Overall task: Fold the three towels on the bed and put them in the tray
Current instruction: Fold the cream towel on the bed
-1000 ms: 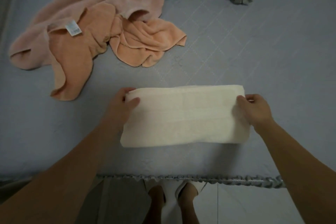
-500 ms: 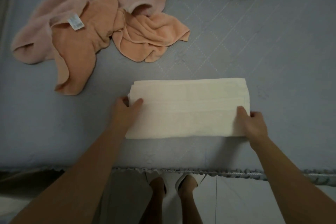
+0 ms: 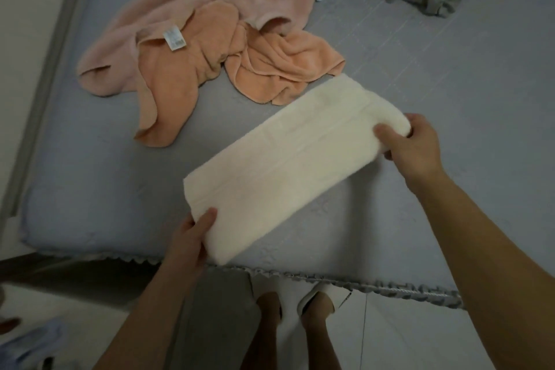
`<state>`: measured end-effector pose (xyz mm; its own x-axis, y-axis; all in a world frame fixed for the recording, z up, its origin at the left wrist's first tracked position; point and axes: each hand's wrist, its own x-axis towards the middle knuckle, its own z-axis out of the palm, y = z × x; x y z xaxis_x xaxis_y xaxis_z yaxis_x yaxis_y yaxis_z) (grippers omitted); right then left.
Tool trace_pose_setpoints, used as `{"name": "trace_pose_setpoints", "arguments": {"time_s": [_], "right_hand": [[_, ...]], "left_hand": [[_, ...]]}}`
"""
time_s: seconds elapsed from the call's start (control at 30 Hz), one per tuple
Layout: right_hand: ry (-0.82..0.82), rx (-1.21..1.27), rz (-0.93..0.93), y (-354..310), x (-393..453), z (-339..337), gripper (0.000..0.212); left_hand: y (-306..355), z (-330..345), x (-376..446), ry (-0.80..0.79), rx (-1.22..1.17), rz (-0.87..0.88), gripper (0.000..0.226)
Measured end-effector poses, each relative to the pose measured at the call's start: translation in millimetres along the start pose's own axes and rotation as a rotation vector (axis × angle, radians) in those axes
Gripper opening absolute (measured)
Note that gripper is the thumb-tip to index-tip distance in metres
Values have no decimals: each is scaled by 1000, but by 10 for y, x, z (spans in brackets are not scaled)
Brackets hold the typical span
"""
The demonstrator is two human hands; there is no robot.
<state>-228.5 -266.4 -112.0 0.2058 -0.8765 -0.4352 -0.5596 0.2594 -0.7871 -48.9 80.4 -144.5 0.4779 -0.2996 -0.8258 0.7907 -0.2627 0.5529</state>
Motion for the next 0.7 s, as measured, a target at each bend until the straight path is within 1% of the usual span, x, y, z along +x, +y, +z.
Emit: {"name": "trace_pose_setpoints", "arguments": {"time_s": [0.07,0.13,0.17,0.2,0.23,0.27,0.33,0.37,0.43,0.47,0.5,0.57,0.6,0.67,0.7], "right_hand": [[1,37,125,109,-54,143,44],[-46,-91,228,320,-252,288,45],[-119,-190,251,440,-408,360,38],[-221,-269,276,539,-599,433,29],[-337,-313,319,607,-814,510,26],[-445,-304,386,674,-1019,593,29],[-618,-172,544,777,-1392,774,33],[-682,-96,603,821,-1551,876,36],[-756,-20,691,883,-1806,1084,41],[-753,22,725,899,-1907,1174,44],[-717,91,760,917,-1993,1246,46],[-590,278,826,921,-2120,1340,47],[-509,365,845,895,-2163,1342,46],[-353,438,820,810,-2219,1255,42],[-294,438,796,745,-2252,1165,42]], "left_hand": [[-264,-13,-79,-6,57,-156,38],[-500,25,-147,-69,149,-308,41],[-575,44,-157,-92,163,-350,42],[-605,56,-136,-86,149,-350,42],[-598,53,-89,-44,106,-306,42],[-554,44,-16,22,47,-233,43],[-383,11,142,148,-42,-73,50],[-290,-15,213,192,-42,-15,55],[-129,-63,322,230,27,29,62],[-67,-75,349,199,82,28,62],[-13,-77,356,137,152,19,60],[89,-85,294,-5,268,-6,54],[141,-94,228,-46,296,-15,52],[244,-145,41,-69,372,18,50],[296,-177,-79,-69,464,64,52]]}}
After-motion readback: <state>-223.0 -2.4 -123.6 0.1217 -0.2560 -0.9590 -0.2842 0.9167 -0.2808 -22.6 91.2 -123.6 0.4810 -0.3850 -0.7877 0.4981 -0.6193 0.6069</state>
